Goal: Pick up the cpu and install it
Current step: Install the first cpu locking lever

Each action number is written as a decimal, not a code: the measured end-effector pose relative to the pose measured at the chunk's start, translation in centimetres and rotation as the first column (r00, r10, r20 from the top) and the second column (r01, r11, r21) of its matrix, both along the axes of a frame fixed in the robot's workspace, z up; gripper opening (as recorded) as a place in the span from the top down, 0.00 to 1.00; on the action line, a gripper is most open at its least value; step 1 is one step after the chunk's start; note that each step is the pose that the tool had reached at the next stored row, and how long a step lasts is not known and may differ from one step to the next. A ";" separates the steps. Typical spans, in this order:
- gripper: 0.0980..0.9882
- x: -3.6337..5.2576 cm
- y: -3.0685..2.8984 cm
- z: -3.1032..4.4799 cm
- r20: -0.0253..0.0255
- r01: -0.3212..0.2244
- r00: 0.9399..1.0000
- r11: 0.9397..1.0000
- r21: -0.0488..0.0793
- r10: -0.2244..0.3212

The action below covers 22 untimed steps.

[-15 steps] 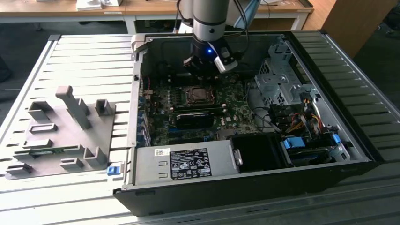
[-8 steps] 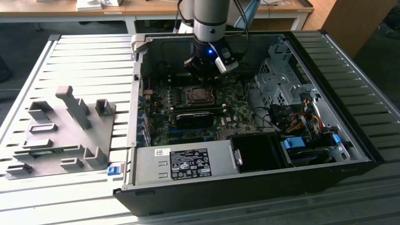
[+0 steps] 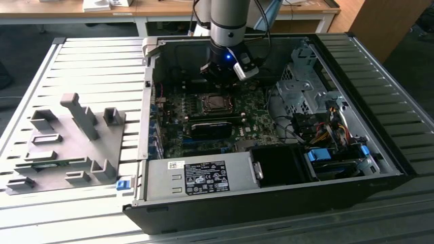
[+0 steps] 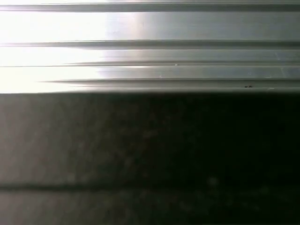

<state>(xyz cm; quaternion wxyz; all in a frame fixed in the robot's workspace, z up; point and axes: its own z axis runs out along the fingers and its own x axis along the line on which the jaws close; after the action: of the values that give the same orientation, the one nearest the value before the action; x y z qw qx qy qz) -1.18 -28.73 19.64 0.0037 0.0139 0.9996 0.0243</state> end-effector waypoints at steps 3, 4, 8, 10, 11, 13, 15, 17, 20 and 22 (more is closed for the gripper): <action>0.99 0.05 0.01 -0.10 0.000 0.000 1.000 1.000 0.000 0.000; 0.99 0.05 0.02 -0.10 0.000 0.000 1.000 1.000 0.000 0.000; 0.99 0.07 0.03 -0.03 0.000 0.000 1.000 1.000 0.001 0.000; 0.99 0.08 0.05 0.16 0.001 0.000 1.000 1.000 0.001 0.000; 0.99 0.08 0.04 0.41 0.001 0.000 1.000 1.000 0.001 0.000; 0.99 0.07 0.03 0.95 0.000 0.000 1.000 1.000 0.000 0.000; 0.99 0.06 0.02 1.38 0.000 0.000 1.000 1.000 0.000 0.000; 0.99 0.06 0.01 1.40 0.000 0.000 1.000 1.000 -0.001 0.000; 0.99 0.06 -0.25 1.41 0.000 0.000 1.000 1.000 -0.002 0.000; 0.99 0.06 -0.34 1.40 0.000 0.000 1.000 1.000 -0.002 0.000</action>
<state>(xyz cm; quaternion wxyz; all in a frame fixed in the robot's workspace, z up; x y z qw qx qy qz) -1.12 -29.07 21.04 0.0036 0.0139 0.9996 0.0235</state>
